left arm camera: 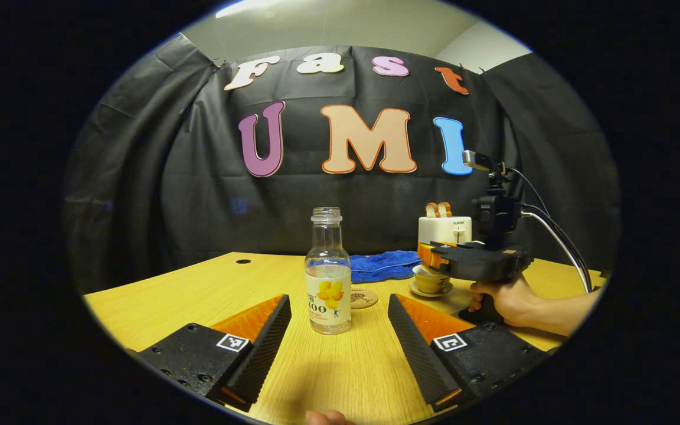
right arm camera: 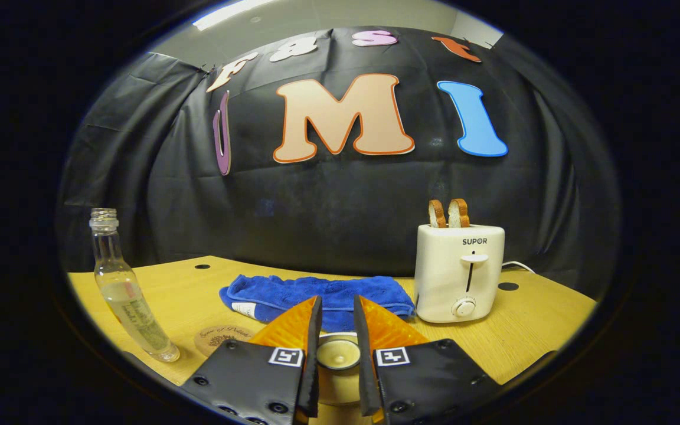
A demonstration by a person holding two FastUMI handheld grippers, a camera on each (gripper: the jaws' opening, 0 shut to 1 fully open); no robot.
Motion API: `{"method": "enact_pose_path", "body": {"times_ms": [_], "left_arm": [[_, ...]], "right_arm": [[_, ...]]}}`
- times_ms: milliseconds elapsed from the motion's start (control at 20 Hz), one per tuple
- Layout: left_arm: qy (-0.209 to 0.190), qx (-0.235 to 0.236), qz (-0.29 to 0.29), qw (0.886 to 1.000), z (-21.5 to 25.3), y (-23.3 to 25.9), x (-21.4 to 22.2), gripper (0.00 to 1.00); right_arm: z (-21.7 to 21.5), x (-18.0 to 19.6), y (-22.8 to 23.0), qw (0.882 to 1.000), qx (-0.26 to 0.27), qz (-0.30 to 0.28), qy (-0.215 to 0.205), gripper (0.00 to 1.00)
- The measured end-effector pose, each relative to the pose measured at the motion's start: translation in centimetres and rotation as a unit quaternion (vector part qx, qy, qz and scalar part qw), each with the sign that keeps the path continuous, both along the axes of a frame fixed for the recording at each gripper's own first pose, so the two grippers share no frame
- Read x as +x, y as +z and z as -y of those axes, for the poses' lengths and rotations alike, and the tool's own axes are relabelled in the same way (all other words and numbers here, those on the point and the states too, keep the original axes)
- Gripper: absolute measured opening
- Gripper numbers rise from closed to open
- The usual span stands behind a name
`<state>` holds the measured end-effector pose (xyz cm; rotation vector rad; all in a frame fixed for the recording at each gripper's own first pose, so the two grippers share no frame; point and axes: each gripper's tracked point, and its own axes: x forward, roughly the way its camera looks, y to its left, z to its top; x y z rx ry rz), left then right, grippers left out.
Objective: Open the teacup lid with one hand, grasp the water bottle and pour water into the teacup with the other hand; after pouring, place the water bottle on the coaster and then close the teacup lid.
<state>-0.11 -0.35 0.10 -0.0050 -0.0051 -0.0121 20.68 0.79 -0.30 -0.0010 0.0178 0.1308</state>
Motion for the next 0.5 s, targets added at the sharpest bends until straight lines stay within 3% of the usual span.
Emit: {"method": "enact_pose_path", "body": {"times_ms": [500], "left_arm": [[0.011,0.001,-0.002,1.000,-0.3,-0.1,0.5,0.97]], "right_arm": [[1.3,-10.5,0.7,0.999,0.002,0.001,0.041,0.30]]}}
